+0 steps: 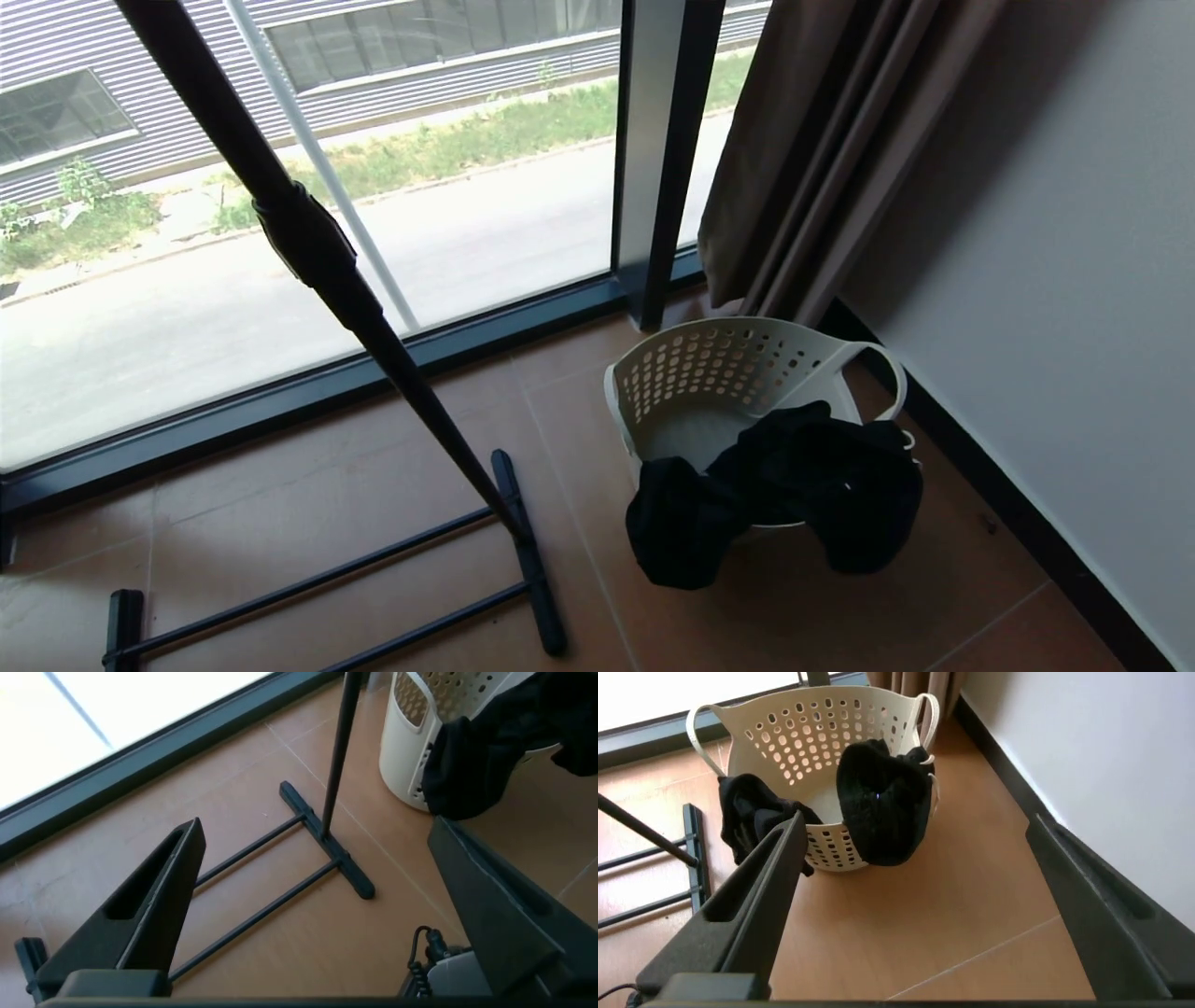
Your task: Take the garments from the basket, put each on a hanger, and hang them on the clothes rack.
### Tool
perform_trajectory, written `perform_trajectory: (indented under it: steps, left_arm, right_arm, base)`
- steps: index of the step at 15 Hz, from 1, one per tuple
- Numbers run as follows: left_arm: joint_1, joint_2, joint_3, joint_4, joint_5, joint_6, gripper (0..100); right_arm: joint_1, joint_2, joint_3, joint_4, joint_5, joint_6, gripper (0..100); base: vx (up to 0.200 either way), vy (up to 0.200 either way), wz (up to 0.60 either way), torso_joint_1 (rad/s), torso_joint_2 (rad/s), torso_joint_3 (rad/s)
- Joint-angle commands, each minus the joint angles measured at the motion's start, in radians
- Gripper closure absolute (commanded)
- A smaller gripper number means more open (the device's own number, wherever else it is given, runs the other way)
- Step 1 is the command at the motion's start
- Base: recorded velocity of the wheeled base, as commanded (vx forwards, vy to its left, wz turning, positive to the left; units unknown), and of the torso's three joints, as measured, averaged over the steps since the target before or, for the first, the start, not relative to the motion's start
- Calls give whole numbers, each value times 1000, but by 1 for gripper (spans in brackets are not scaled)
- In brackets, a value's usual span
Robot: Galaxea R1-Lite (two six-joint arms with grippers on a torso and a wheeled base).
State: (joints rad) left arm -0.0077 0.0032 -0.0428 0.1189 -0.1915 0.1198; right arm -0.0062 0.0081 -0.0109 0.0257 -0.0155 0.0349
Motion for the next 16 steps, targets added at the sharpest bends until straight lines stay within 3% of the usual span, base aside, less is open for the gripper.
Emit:
perform_trajectory:
  steps: [1,11,16]
  left_arm:
    - [0,1,0,1,0,0,0]
    - [0,1,0,-1,0,0,0]
    - [0,1,0,-1,0,0,0]
  right_arm:
    - [0,0,0,0,0,-1,0]
    - [0,0,0,0,-1,0,0]
    - [11,49,-6,17,45,-52,0]
  base:
    - [0,0,0,2,-2,-198]
    - [0,0,0,6,1,-200]
    - [0,0,0,2,0,-80]
